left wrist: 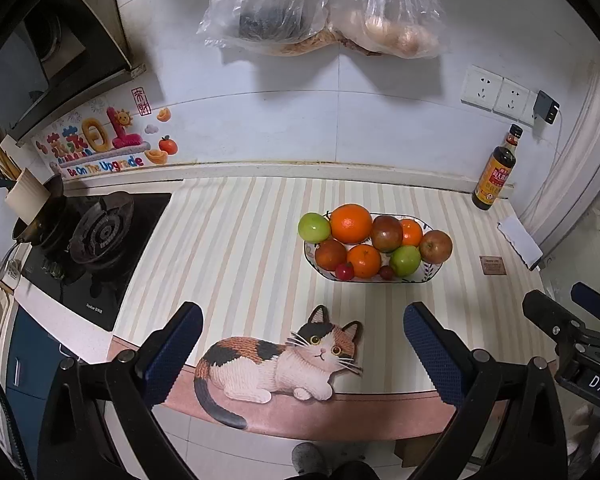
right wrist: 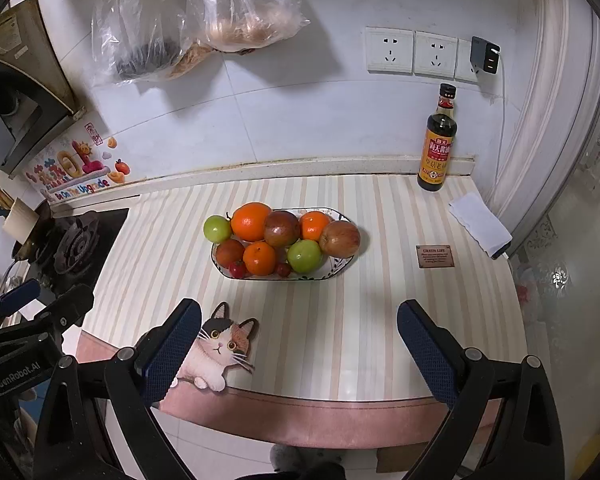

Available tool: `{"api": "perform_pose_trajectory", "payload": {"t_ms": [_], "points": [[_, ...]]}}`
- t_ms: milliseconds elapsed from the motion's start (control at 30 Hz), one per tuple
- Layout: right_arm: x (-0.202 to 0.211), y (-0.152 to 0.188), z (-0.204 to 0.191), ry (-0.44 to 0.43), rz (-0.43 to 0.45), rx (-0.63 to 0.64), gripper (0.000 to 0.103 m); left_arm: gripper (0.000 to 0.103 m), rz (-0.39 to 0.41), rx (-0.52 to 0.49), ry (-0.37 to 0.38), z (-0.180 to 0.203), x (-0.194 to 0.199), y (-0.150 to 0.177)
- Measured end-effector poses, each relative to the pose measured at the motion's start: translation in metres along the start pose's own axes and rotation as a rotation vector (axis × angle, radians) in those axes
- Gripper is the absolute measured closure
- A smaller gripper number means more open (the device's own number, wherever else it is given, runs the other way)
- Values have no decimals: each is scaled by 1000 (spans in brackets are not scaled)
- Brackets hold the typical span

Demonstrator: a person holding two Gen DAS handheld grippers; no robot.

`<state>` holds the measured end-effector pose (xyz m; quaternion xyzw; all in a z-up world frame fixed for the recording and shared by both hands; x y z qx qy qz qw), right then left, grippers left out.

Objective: Organize fruits

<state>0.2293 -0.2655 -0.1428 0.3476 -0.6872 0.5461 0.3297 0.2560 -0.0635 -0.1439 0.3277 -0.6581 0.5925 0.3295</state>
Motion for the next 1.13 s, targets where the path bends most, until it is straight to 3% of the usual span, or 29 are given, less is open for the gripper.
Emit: {"api": "perform_pose_trajectory", "payload": {"t_ms": [1133], "points": [[14, -2, -3, 55, 11, 41, 3, 0, 52, -18, -35, 0, 11, 0]]}}
Point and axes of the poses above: each gripper's, at about its wrist camera, not at the fingertips, and x roughly against the way its jaws point, z to its right, y to its underside, the point moved 8 cm from there along -x, roughly the way its jaws point, and after that the axes turned 1 degree about -y, right-handed, at the moved point
